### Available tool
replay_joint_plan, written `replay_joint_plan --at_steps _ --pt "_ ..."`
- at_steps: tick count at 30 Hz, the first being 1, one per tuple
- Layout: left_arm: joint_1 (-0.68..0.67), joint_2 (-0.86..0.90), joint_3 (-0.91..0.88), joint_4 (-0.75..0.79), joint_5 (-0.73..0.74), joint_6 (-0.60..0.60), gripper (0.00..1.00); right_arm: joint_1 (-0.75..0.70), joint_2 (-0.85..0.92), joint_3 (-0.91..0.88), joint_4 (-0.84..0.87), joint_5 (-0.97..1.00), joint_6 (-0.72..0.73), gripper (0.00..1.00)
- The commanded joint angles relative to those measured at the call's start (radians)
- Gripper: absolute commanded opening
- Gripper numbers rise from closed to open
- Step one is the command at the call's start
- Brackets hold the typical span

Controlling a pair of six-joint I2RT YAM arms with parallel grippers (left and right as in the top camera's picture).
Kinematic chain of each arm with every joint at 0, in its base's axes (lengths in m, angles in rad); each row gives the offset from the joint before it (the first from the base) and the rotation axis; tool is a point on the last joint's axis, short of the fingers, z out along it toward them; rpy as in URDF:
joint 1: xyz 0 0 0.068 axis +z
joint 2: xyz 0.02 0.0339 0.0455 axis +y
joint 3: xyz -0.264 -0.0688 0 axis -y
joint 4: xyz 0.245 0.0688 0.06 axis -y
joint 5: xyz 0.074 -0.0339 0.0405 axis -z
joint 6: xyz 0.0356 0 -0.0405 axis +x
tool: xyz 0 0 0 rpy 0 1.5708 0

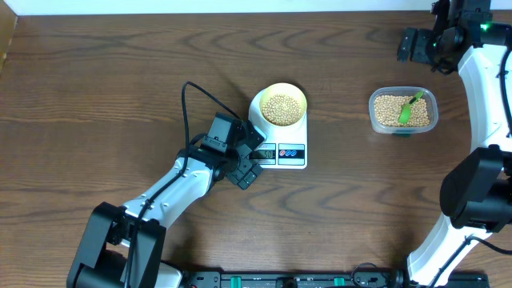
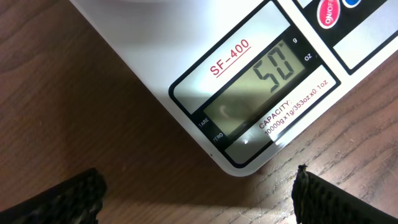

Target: Scoop item into bowl and weigh 50g on scale

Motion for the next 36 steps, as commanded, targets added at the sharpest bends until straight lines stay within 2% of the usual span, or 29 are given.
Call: replay_joint_plan --at_steps 1,11,14,19,23,28,36 --pt "0.003 0.012 -0.001 0.002 -0.013 0.018 0.98 0.017 -0.018 0.003 0.001 -0.006 -0.006 0.99" --pt "0.003 0.012 -0.001 0.002 -0.013 0.018 0.98 0.153 -0.236 0.003 0.001 -0.003 -0.008 0.99" --pt "0.003 0.012 -0.001 0.002 -0.013 0.018 0.98 0.201 -0.331 0.003 0.0 0.087 -0.068 0.99" --pt "0.003 0.012 -0.001 0.002 -0.013 0.018 0.98 0.24 -0.499 0.003 -0.1 0.109 -0.065 0.99" --pt "0.003 0.012 -0.001 0.002 -0.013 0.018 0.98 0.24 -0.599 0.002 -0.249 0.106 -0.037 0.99" --pt "0.003 0.012 -0.001 0.002 -0.013 0.018 0.98 0.24 -0.654 0.002 -0.342 0.101 -0.036 0.99" --pt "0.003 0.012 -0.001 0.002 -0.013 0.018 0.98 0.239 -0.705 -0.121 -0.327 0.082 -0.036 0.99"
